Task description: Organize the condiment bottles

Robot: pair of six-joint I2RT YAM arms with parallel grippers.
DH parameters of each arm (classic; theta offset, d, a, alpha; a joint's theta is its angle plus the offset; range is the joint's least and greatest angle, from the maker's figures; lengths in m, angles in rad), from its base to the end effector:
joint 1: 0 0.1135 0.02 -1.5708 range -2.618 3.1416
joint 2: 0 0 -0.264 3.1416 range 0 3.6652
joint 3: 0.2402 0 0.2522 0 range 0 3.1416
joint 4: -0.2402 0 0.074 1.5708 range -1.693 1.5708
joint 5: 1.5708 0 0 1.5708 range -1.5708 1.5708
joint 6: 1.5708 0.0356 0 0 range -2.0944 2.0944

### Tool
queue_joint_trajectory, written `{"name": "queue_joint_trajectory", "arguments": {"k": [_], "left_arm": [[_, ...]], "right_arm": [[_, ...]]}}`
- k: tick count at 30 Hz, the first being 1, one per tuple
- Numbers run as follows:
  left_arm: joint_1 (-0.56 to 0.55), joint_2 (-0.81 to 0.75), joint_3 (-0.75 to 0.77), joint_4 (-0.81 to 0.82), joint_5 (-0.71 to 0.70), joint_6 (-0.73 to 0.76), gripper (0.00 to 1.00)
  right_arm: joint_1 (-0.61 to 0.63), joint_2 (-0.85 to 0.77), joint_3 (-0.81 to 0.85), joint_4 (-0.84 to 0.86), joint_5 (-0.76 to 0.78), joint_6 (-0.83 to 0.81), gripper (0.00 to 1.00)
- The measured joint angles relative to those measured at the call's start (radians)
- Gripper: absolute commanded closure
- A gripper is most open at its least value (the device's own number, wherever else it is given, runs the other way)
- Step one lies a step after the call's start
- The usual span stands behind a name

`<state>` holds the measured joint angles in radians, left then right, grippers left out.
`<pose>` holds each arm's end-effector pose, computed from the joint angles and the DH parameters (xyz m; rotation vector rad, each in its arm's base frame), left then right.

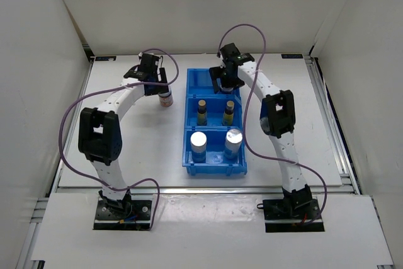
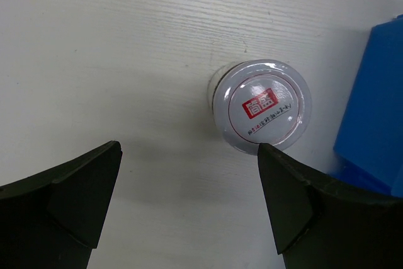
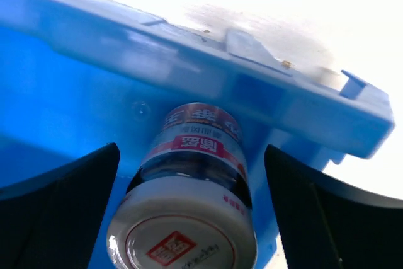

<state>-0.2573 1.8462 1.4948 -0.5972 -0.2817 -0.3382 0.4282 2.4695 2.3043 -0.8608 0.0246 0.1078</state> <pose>0.3947 -0.0936 0.2516 -0.2121 2.4600 0.1017 0.4869 0.2213 0.2030 -0.4067 2.5733 0.1618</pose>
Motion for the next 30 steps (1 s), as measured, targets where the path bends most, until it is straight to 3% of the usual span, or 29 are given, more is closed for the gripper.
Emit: {"name": "queue_joint_trajectory", "arguments": {"k": [9,17,24,28,30], "left_arm": [[-0.024,0.029,0.038,0.045,0.041,0.016,0.0],[-0.039,0.165,0.136,0.076,0.095,0.017,0.04],[-0.038,0.213,0.137,0.073,0.117,0.016,0.28],[-0.04,0.209,0.137,0.071,0.118,0.02,0.58],[-0.042,0.206,0.138,0.063,0.118,0.019,0.66]], "right_arm": [[-0.008,-0.142,0.0,-0.004,0.055,0.0,0.0],[-0.014,-0.537,-0.139,0.019,0.068,0.021,0.0],[-0.035,-0.741,-0.343,0.029,0.066,0.04,0.0],[-0.055,-0.756,-0.439,0.026,0.066,0.045,0.0],[-0.062,-0.773,-0.496,0.026,0.074,0.049,0.0]]}}
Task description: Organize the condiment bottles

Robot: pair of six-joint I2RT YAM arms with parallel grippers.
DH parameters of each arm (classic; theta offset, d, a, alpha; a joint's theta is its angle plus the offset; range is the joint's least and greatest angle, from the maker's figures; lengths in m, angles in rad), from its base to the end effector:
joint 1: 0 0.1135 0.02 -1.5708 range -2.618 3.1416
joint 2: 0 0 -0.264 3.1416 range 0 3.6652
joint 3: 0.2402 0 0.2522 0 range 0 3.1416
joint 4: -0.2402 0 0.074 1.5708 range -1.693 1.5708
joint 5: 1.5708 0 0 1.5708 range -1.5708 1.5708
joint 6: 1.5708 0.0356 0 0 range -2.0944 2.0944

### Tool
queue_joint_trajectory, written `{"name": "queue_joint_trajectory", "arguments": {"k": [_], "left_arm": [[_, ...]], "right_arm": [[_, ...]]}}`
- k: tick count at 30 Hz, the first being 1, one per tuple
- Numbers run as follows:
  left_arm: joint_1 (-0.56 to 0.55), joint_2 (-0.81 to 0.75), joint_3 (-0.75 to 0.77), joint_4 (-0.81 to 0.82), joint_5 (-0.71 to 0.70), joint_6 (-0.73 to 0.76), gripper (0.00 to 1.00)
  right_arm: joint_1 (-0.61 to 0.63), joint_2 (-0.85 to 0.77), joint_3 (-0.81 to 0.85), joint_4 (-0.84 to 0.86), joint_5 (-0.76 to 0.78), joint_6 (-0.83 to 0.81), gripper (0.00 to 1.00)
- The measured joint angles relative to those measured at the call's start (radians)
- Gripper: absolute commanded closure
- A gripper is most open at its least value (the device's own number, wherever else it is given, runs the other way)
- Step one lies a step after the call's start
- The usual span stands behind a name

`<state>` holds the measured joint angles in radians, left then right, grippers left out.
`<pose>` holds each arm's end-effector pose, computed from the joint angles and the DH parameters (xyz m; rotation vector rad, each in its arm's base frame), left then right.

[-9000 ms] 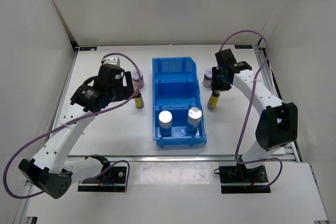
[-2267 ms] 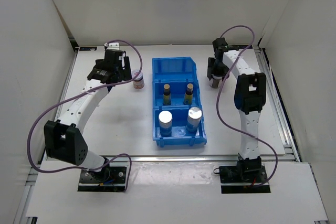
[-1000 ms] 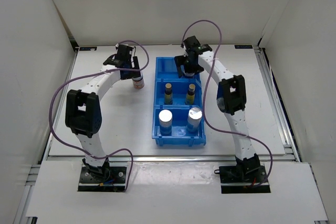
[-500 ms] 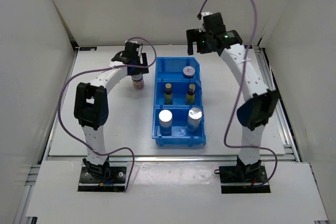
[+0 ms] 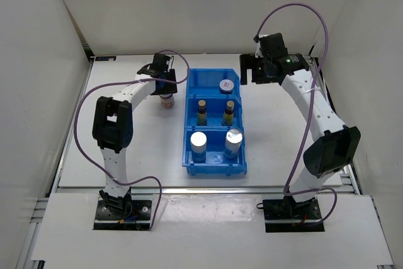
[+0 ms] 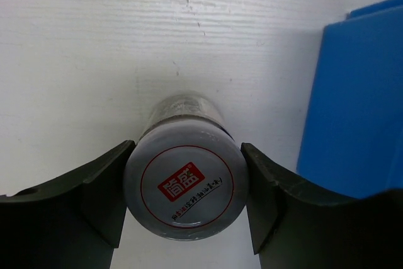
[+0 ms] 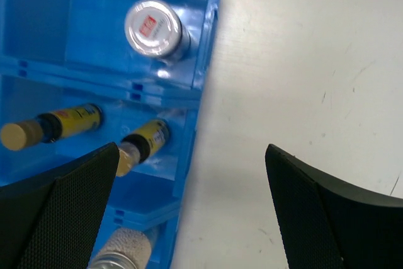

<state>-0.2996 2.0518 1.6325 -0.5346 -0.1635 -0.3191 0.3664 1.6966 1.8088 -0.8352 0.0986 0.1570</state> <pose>0.4350 -0.1283 0.2136 -0.0898 2.5052 -0.0475 0.3484 0.1300 0.3901 -0.1889 2.2868 0.1585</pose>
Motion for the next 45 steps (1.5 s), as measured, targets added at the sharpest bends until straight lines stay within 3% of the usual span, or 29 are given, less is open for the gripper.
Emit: {"name": "queue_joint_trajectory", "arguments": {"k": [4,18,29,33,37,43,45], "left_arm": [[-0.019,-0.02,0.031,-0.067,-0.005,0.013,0.76],[-0.197,-0.043,0.498,-0.119,-0.019,0.09,0.68],[-0.223,0.275,0.556,-0.153,0.074,0.073,0.64],[-0.226,0.322,0.554,-0.171,0.097,0.061,0.6],[-0.229,0.322,0.554,-0.168,0.102,0.048,0.46],[-0.227,0.322,0.554,-0.159,0.1,0.044,0.0],[-0.227,0.317,0.554,-0.141,0.098,0.037,0.0]], "right_arm": [[-0.015,-0.069,-0.114,-0.001,0.006,0.024,0.0],[-0.058,-0.28,-0.362,0.0,-0.003,0.101,0.0],[-0.058,-0.442,-0.506,0.002,-0.044,0.125,0.0],[-0.058,-0.48,-0.568,0.001,-0.054,0.132,0.0],[-0.058,-0.505,-0.611,-0.002,-0.061,0.135,0.0],[-0.058,-0.553,-0.624,-0.012,-0.072,0.14,0.0],[-0.058,-0.567,-0.627,-0.015,-0.073,0.141,0.0]]}}
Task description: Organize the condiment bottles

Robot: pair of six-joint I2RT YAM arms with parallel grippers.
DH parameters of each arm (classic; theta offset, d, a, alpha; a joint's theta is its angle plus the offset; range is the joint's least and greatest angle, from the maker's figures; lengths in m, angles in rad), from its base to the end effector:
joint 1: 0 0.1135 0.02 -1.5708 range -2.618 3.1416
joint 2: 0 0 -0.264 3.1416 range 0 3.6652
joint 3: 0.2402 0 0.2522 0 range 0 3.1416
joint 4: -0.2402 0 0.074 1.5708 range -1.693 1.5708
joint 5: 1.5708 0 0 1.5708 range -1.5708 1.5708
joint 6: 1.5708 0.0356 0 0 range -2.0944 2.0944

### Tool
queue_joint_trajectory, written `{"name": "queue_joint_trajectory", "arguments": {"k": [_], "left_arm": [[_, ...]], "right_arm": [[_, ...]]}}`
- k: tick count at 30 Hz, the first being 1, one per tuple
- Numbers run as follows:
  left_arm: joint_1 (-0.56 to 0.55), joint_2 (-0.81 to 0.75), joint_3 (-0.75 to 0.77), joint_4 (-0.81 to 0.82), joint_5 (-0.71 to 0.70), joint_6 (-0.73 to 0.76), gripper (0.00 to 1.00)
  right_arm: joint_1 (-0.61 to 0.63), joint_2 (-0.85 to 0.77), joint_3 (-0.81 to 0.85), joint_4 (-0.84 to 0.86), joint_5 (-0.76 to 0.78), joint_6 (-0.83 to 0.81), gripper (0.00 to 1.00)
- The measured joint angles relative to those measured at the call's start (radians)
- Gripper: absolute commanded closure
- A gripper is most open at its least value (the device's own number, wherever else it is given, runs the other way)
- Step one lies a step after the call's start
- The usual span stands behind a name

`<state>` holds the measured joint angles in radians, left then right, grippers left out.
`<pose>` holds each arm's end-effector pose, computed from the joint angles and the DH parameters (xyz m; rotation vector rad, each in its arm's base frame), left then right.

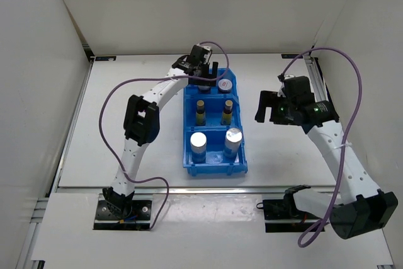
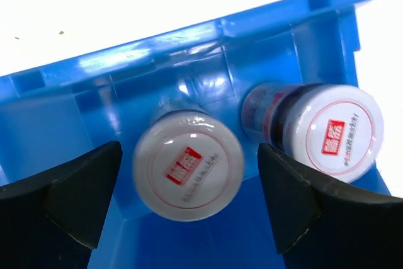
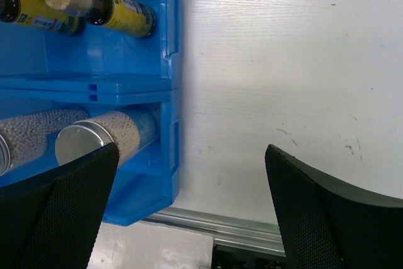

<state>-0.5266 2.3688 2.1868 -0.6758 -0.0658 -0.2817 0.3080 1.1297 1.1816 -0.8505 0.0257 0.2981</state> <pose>0.4615 -0.2656 0.2296 0.2691 2.4317 -0.2842 0.2149 0.0674 0.3463 0.0007 2.3846 0.2600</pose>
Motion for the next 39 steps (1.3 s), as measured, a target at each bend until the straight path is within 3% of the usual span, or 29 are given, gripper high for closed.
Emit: {"name": "queue_joint_trajectory", "arguments": {"k": [8,13,18,22,27,32,39], "left_arm": [[-0.005,-0.088,0.004,-0.01,-0.027,-0.019,0.0],[-0.01,-0.34,-0.041,0.007,-0.095,-0.015,0.0],[-0.013,-0.828,-0.38,0.093,-0.174,0.02,0.0],[-0.014,-1.247,-0.842,0.204,-0.252,0.072,0.0],[-0.014,-1.545,-1.233,0.206,-0.319,0.109,0.0],[-0.014,-1.786,-1.462,0.204,-0.335,0.16,0.0],[-0.014,-2.037,-1.619,0.229,-0.351,0.2,0.0]], "right_arm": [[0.0,-0.057,-0.033,-0.018,0.012,0.012,0.0],[0.0,-0.101,-0.116,-0.012,0.027,0.026,0.0],[0.0,-0.218,-0.245,-0.007,0.026,0.039,0.0],[0.0,-0.323,-0.269,0.0,0.023,0.041,0.0],[0.0,-0.358,-0.263,0.014,0.028,0.041,0.0],[0.0,-0.373,-0.262,0.013,0.032,0.041,0.0],[0.0,-0.387,-0.247,0.003,0.053,0.04,0.0]]}}
